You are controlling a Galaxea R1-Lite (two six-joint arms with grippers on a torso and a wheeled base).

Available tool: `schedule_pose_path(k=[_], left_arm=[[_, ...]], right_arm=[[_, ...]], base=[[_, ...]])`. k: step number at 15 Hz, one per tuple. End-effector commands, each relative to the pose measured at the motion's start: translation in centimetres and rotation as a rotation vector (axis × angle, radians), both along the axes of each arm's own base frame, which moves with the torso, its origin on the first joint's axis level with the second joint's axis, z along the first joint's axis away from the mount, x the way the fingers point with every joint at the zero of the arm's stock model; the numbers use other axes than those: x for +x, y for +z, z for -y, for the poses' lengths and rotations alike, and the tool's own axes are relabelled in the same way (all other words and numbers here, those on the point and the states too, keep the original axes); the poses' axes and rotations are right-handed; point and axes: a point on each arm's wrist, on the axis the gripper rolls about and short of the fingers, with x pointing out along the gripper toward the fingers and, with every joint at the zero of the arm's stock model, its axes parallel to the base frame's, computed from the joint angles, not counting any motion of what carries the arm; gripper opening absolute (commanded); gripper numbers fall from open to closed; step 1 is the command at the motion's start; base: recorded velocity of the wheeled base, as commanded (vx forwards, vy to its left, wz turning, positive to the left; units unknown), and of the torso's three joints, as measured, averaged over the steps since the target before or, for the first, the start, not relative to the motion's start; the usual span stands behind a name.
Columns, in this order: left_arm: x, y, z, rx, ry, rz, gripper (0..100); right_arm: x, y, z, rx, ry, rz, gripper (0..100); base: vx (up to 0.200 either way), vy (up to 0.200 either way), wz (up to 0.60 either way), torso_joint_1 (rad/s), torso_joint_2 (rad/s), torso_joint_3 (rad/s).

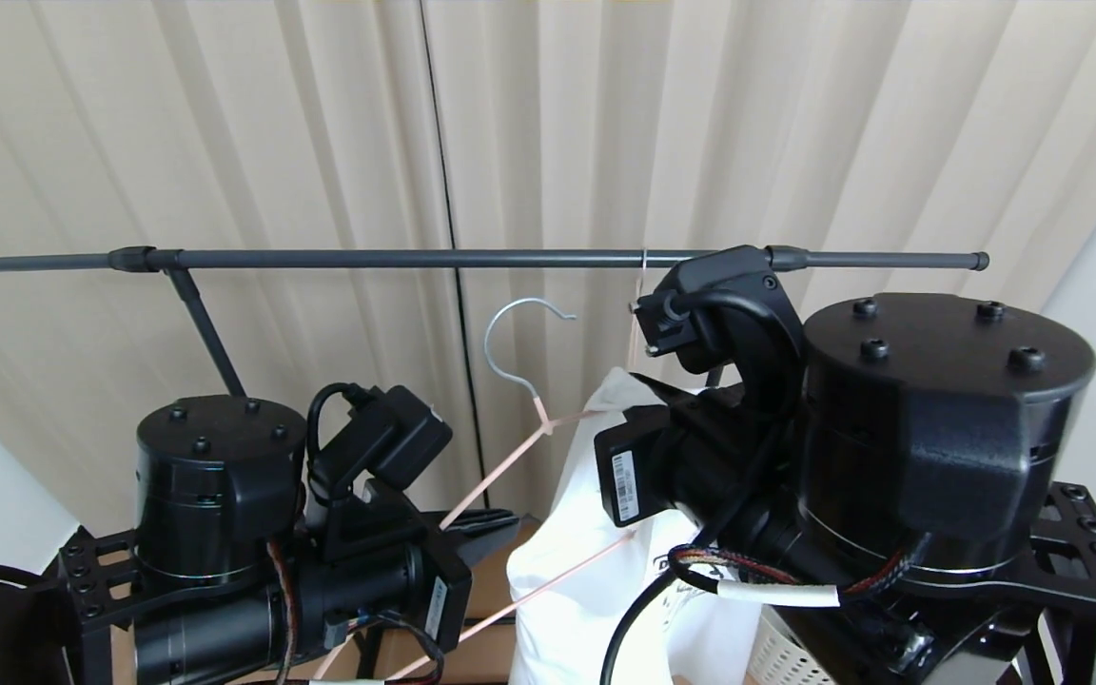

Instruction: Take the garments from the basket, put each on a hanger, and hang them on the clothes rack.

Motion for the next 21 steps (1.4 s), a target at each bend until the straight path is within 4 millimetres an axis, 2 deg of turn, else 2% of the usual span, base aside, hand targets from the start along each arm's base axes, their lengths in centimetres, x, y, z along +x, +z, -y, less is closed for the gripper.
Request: schedule_pose_path(k=[1,5,6,9,11,15,21], left_arm=[[0.2,0.0,0.2,0.001,0.004,-0.001,0],[0.2,-0.3,0.0,0.017,0.033,-0.001,0],[0.0,-0.6,-0.2,0.029,0.041,-0.011,0],[-0.5,-1.4,-0.2,0.055,0.027,-0.028,0],[-0.1,-0.8,0.2,0.038,0.026,-0.01,0],[0.3,-0.1,0.7,0.016,0.024,0.006,0],[0.8,-0.5,1.2,0.006,0.024,0.018,0]], right_arm=[[-0.5,-0.2,-0.4,-0.003,0.018,-0.003,0],[-0.4,0.2,-0.2,0.008,0.013,0.004,0],[0.6,0.9,0.4,0.031,-0.023,0.016,0],[0.7,2.2,1.2,0.068,-0.037,0.036,0],[0.7,1.8,1.0,0.061,-0.033,0.028,0],[0.2,-0.1,-1.0,0.053,0.003,-0.015,0],[-1.0,0.2,-1.8,0.094,0.045,-0.018,0]], base=[[0.0,0.0,0.0,0.0,0.0,0.0],[0.0,0.0,0.0,0.0,0.0,0.0],[0.0,0.0,0.0,0.0,0.0,0.0],[0.0,0.0,0.0,0.0,0.0,0.0],[0.0,0.0,0.0,0.0,0.0,0.0],[0.0,0.0,0.0,0.0,0.0,0.0],[0.0,0.0,0.0,0.0,0.0,0.0]])
